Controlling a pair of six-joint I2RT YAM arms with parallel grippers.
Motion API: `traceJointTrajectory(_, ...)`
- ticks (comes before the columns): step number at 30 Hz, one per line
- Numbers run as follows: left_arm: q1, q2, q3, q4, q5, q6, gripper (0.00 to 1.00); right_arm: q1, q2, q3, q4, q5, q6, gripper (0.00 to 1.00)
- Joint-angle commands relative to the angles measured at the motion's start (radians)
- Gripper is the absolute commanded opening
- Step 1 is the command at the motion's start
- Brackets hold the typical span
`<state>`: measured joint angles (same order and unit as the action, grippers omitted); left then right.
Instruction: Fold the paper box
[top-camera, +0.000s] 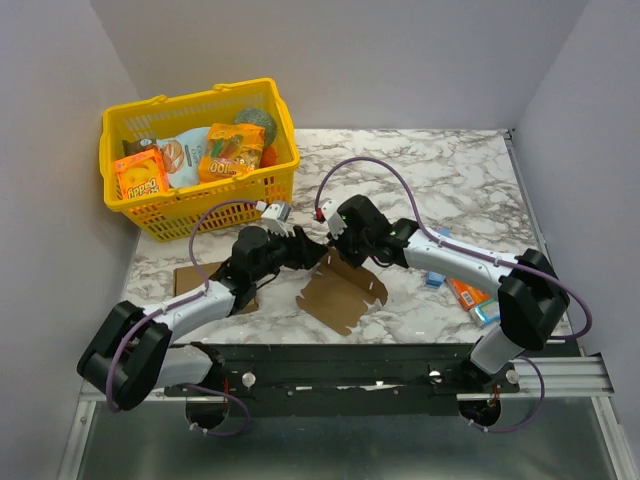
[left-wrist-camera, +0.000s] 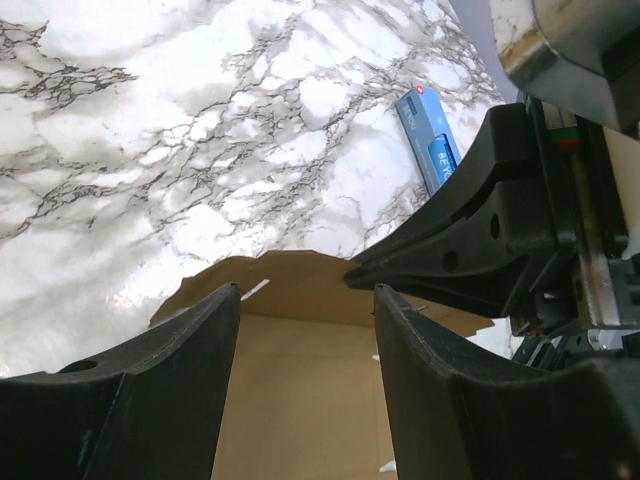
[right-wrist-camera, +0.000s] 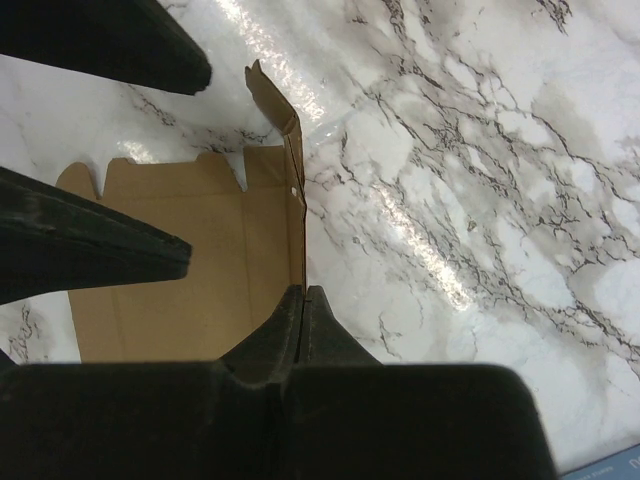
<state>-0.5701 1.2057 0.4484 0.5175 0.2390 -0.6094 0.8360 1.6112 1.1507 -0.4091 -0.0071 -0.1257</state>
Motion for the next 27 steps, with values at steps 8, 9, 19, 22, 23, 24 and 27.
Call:
traceJointTrajectory(8, 0.003, 0.155, 0.033, 0.233, 0.059, 0.045, 0.62, -0.005, 0.016, -0.009, -0.022, -0.031, 0.000, 0.01)
traceJointTrajectory(9, 0.003, 0.157, 0.033, 0.239, 0.059, 0.046, 0.62, -0.005, 0.018, -0.008, -0.022, -0.033, 0.001, 0.01)
traceJointTrajectory(19, 0.001, 0.244, 0.050, 0.306, 0.111, 0.037, 0.56, -0.005, 0.026, -0.002, -0.022, -0.030, 0.006, 0.01)
traceJointTrajectory(22, -0.005, 0.252, 0.049, 0.308, 0.121, 0.017, 0.54, -0.005, 0.027, 0.001, -0.025, -0.008, 0.015, 0.01)
traceJointTrajectory(23, -0.010, 0.247, 0.047, 0.305, 0.121, 0.013, 0.53, -0.005, 0.029, 0.003, -0.027, -0.001, 0.018, 0.01)
traceJointTrajectory(24, -0.013, 0.244, 0.046, 0.302, 0.121, 0.007, 0.53, -0.005, 0.030, 0.004, -0.028, 0.001, 0.021, 0.01)
traceJointTrajectory(27, -0.036, 0.224, 0.038, 0.288, 0.099, -0.003, 0.53, -0.005, 0.038, 0.009, -0.028, 0.028, 0.026, 0.01)
